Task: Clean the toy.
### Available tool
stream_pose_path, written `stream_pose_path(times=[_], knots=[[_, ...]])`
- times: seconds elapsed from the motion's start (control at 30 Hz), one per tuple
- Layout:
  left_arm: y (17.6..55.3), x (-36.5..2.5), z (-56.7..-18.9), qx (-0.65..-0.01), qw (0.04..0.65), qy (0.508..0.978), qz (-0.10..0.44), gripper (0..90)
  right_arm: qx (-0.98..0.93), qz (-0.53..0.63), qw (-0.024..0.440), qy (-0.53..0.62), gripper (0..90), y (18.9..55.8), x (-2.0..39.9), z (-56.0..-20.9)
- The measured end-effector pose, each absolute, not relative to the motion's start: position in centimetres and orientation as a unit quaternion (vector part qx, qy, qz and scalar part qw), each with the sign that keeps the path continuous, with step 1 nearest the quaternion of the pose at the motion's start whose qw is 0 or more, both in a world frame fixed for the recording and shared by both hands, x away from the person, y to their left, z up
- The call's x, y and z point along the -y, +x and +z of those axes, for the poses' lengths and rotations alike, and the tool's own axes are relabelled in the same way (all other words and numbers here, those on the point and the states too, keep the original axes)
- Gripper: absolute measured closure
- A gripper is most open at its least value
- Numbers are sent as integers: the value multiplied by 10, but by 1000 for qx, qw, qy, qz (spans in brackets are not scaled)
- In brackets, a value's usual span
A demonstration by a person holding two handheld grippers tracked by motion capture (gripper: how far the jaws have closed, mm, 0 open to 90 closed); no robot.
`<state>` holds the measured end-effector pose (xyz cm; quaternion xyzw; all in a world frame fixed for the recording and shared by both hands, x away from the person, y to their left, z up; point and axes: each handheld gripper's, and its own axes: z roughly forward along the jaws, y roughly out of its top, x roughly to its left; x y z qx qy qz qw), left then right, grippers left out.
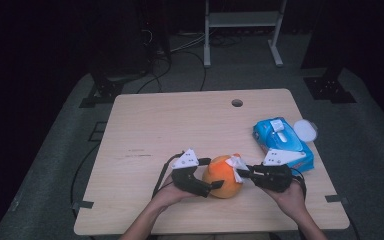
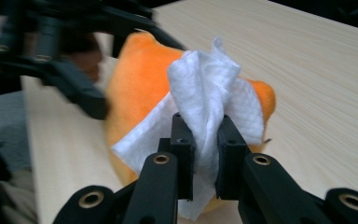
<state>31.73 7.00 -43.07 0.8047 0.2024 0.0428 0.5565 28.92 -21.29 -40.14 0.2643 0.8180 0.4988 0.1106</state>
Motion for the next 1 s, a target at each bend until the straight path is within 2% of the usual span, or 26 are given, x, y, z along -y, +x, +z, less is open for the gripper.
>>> stream_pose_path(times=[0.07,0.2,0.3,0.43,0.57,0.73,0.87,1.0], knots=[[315,-66,-436,-191,548,814,42,87,-821,502,105,250,796,284,205,-399],[308,-59,-435,-181,534,823,69,175,-827,507,97,224,796,276,188,-396],[307,-60,-436,-180,535,823,65,219,-827,506,103,224,797,276,188,-395],[306,-61,-437,-152,539,827,49,214,-818,508,116,243,798,285,201,-395],[307,-60,-439,-152,546,822,51,153,-812,503,122,270,799,292,216,-401],[301,-53,-440,-159,541,822,81,236,-818,504,126,247,798,281,204,-395],[295,-48,-440,-151,532,828,94,245,-826,512,108,210,797,268,183,-389],[291,-47,-441,-147,529,830,100,247,-836,496,128,198,798,266,179,-387]])
